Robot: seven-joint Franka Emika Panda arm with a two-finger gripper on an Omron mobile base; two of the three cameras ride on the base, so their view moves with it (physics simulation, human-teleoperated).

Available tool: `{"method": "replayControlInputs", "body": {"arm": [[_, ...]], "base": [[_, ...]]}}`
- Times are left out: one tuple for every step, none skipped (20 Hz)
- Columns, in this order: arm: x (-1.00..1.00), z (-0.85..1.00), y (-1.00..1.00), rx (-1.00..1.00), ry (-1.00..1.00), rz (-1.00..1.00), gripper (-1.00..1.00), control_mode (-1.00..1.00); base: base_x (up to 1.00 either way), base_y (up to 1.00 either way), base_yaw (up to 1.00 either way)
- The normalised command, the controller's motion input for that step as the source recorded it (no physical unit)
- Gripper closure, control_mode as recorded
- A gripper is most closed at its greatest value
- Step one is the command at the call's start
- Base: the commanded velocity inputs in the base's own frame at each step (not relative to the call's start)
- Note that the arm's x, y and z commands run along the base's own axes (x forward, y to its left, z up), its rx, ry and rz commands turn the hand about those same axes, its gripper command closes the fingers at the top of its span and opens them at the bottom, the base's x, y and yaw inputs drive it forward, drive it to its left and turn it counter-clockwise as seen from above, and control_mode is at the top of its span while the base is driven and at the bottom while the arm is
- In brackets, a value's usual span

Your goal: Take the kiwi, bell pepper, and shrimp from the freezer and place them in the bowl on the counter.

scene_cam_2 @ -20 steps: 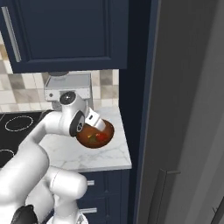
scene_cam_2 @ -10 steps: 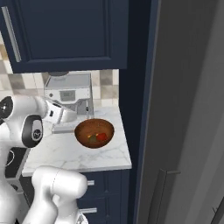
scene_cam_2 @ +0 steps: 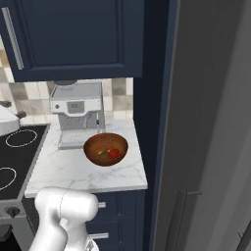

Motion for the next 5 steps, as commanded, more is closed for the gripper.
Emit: {"method": "replayControlInputs", "body": {"arm": [[0.00,0.00,0.00,0.00,0.04,0.00,-1.00,-1.00],[0.05,0.00,-0.04,0.03,0.04,0.00,-1.00,-1.00],[0.00,0.00,0.00,0.00,0.00,0.00,-1.00,-1.00],[0.00,0.00,0.00,0.00,0.00,0.00,-1.00,-1.00],[0.00,0.00,0.00,0.00,0.00,0.00,-1.00,-1.00]], "base": [[0.00,0.00,0.00],[0.00,0.00,0.00],[0.00,0.00,0.00],[0.00,0.00,0.00],[0.00,0.00,0.00]]}}
